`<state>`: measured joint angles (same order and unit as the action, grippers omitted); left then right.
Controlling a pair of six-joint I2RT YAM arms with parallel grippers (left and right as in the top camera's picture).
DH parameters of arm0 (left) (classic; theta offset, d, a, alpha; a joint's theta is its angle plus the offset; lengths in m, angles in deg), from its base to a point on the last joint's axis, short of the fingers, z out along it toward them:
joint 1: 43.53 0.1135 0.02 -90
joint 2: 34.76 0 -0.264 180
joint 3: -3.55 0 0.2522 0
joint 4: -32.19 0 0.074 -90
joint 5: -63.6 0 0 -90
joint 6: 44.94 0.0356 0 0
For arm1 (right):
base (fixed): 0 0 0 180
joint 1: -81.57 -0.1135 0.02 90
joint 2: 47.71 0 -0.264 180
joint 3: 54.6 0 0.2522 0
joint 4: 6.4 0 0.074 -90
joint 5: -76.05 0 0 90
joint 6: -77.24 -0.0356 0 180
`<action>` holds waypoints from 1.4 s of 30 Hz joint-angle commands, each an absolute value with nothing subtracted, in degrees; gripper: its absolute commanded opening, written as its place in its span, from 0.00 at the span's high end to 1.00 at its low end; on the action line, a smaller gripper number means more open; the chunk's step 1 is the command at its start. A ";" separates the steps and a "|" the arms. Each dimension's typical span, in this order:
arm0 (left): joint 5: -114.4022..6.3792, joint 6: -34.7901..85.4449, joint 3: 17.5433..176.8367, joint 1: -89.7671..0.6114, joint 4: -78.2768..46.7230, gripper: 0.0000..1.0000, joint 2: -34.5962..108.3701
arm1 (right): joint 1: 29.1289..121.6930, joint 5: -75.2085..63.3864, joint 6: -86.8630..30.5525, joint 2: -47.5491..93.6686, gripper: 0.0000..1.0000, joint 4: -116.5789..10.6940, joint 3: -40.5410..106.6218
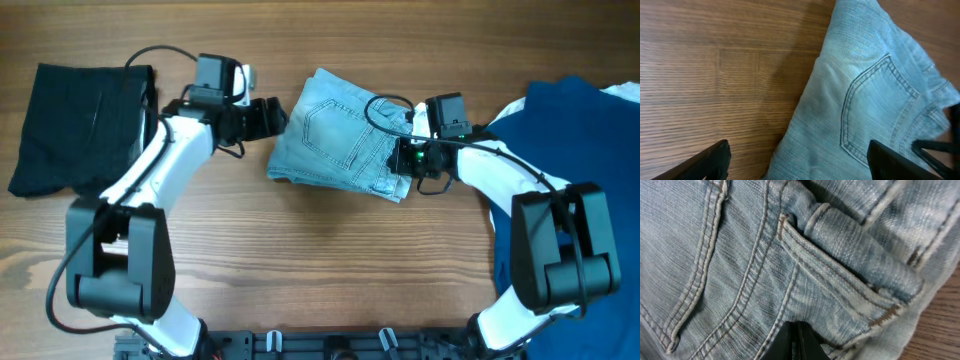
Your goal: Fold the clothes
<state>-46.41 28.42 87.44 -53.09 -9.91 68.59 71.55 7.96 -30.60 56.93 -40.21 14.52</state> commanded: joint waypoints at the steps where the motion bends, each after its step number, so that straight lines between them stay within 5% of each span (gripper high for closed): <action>1: -53.33 28.35 87.77 -52.41 -9.97 0.13 70.69 | 70.88 7.98 -29.95 62.35 0.94 -41.00 13.03; 8: -57.31 29.91 87.03 -55.41 -22.87 0.38 71.02 | 70.88 8.00 -30.95 62.33 0.95 -42.96 13.05; 12: -56.92 23.28 82.70 -59.45 -22.45 0.26 71.02 | 70.88 8.57 -30.97 62.33 0.95 -43.58 13.05; 15: -55.67 14.58 79.27 -60.96 -17.10 0.26 71.06 | 70.64 9.07 -31.41 62.33 0.95 -44.56 13.05; 17: -53.38 7.74 76.82 -60.94 -10.83 0.44 71.85 | 70.48 9.07 -32.44 62.33 0.96 -46.09 13.05; 22: -48.11 0.92 76.43 -60.09 -2.85 0.70 75.74 | 70.50 8.37 -32.22 56.56 0.96 -48.41 13.25; 26: -44.22 0.25 76.69 -56.09 9.19 0.73 75.93 | 70.48 10.21 -28.48 45.32 0.95 -48.36 13.25; 30: -54.82 0.25 79.03 -51.28 14.51 0.74 75.93 | 70.48 11.26 -23.28 42.00 0.95 -44.10 13.25; 33: -63.65 2.41 79.18 -51.23 13.30 0.69 75.93 | 70.50 8.00 -23.46 44.73 0.95 -41.28 13.21; 38: -67.37 7.52 79.16 -55.80 -0.47 0.12 75.93 | 70.50 5.31 -27.02 54.22 0.95 -38.31 13.21; 42: -63.65 7.24 79.11 -59.67 -2.63 0.08 75.96 | 70.50 5.31 -29.49 59.79 0.96 -37.92 13.21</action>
<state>-65.11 5.60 78.98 -57.00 -2.11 75.23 70.64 6.89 -27.32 55.29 -37.94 13.38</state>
